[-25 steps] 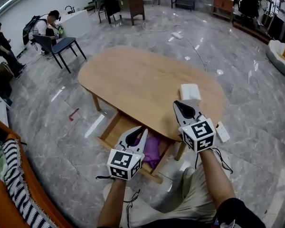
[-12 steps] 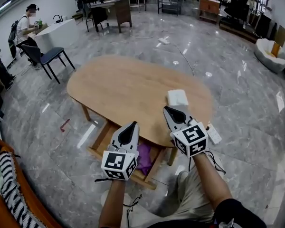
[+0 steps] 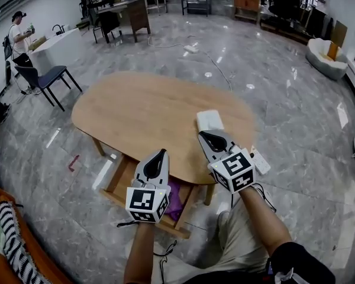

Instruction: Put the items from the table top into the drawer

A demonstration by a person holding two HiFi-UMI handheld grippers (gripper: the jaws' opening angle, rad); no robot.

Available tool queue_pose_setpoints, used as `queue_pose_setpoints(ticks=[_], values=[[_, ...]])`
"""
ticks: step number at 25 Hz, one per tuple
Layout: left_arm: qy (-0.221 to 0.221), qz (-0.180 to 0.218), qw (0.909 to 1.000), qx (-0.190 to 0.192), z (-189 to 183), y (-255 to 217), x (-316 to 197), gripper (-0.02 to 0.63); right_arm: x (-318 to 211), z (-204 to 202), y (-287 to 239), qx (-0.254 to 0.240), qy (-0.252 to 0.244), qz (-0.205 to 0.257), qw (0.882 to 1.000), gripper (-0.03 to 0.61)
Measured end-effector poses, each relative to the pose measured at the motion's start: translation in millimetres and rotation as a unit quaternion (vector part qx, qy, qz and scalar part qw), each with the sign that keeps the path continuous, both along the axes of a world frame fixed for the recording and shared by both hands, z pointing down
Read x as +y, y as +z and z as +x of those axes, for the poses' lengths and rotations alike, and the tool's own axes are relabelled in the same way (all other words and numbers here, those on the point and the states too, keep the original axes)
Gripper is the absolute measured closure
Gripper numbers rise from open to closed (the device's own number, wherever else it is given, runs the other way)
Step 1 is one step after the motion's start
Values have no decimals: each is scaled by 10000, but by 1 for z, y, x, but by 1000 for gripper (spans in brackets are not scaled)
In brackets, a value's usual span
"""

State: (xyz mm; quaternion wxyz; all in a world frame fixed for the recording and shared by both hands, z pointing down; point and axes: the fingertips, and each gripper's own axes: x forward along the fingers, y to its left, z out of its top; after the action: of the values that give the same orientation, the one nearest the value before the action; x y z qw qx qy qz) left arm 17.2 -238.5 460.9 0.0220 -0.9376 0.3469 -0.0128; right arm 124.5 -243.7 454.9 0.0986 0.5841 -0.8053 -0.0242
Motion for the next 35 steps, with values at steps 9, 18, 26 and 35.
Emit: queue_pose_setpoints(ticks=[9,18,26,35], values=[[43,-203,9998,9,19,14,-11,609,-14,45,25,-88,134,-512,9986,561],[146,-311,9994,-106,41,25,-23,609,-35,76,56,-297,378,-1014,9937,333],[175,-375,9991,-118,51,32,-31,609,-57,88,70,-624,623,-1019,9909,172],[104,-431,9990,-114,51,37,-40,609,-80,85,91,-626,667,-1484,9847,118]])
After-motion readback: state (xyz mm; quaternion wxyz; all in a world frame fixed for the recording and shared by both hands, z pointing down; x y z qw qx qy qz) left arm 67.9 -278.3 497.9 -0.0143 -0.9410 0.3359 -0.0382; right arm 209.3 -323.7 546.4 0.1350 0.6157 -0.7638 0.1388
